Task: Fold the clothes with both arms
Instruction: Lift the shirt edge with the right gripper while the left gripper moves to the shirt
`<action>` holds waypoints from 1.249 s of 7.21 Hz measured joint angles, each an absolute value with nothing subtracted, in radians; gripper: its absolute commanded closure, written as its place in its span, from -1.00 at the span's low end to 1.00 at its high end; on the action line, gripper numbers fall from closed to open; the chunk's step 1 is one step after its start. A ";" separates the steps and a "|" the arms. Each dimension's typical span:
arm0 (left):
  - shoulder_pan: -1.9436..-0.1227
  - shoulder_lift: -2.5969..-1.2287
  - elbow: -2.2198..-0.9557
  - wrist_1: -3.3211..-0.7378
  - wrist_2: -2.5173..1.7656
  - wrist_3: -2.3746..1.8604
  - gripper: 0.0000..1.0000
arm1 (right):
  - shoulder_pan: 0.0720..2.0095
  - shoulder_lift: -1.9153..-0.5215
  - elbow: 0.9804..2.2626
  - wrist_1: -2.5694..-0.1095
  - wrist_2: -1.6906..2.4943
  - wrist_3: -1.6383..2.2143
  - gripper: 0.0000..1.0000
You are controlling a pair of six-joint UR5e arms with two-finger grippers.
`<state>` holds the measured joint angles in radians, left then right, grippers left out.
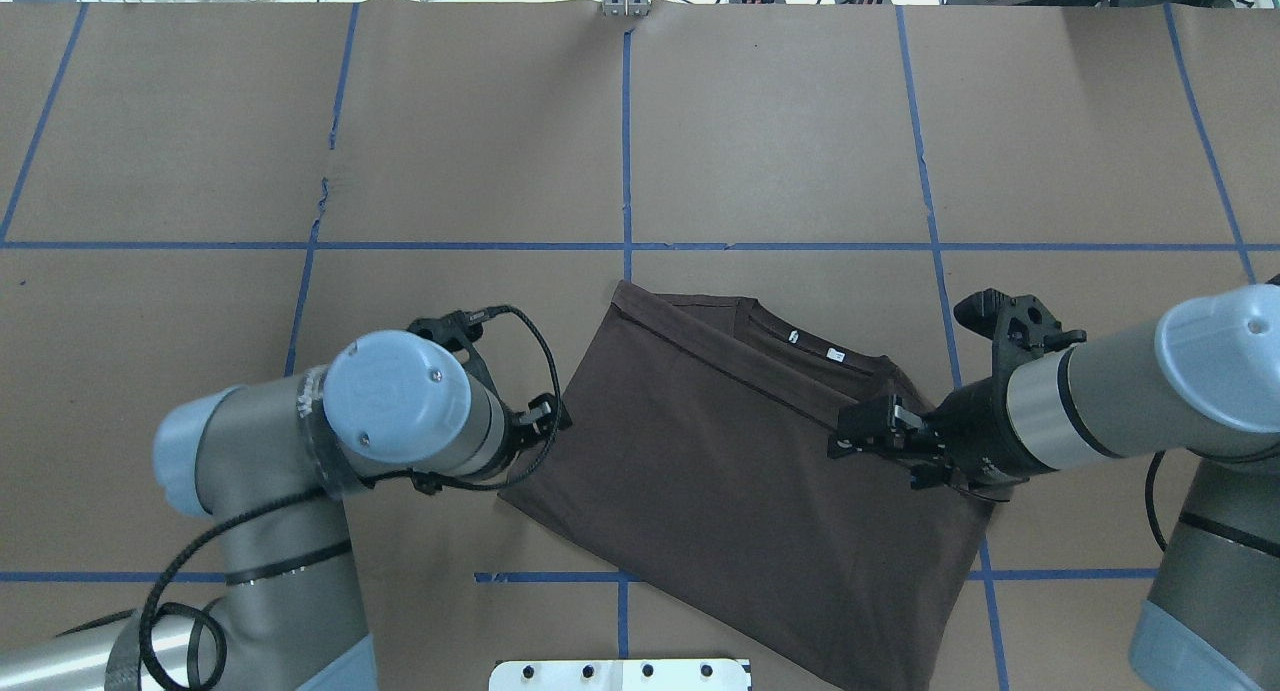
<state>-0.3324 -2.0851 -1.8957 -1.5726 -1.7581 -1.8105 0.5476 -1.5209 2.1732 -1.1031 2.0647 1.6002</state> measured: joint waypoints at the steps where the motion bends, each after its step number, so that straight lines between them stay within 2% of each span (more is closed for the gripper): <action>1: -0.286 -2.082 -1.882 -1.573 -1.755 -1.866 -0.86 | 0.576 -1.485 2.152 -1.105 2.064 1.600 -1.00; 3: -0.264 -2.086 -1.847 -1.593 -1.730 -1.892 -0.83 | 0.591 -1.447 2.123 -1.108 2.064 1.600 -1.00; 4: -0.264 -2.088 -1.825 -1.618 -1.709 -1.892 -0.75 | 0.593 -1.439 2.116 -1.109 2.063 1.600 -1.00; 5: -0.266 -2.089 -1.802 -1.642 -1.687 -1.891 -0.21 | 0.593 -1.436 2.113 -1.109 2.062 1.600 -1.00; 6: -0.269 -2.089 -1.784 -1.658 -1.676 -1.889 0.70 | 0.594 -1.435 2.110 -1.108 2.062 1.600 -1.00; 7: -0.274 -2.089 -1.777 -1.665 -1.671 -1.889 1.00 | 0.594 -1.435 2.107 -1.109 2.062 1.599 -1.00; 9: -0.287 -2.089 -1.781 -1.666 -1.672 -1.883 1.00 | 0.597 -1.435 2.105 -1.109 2.062 1.597 -1.00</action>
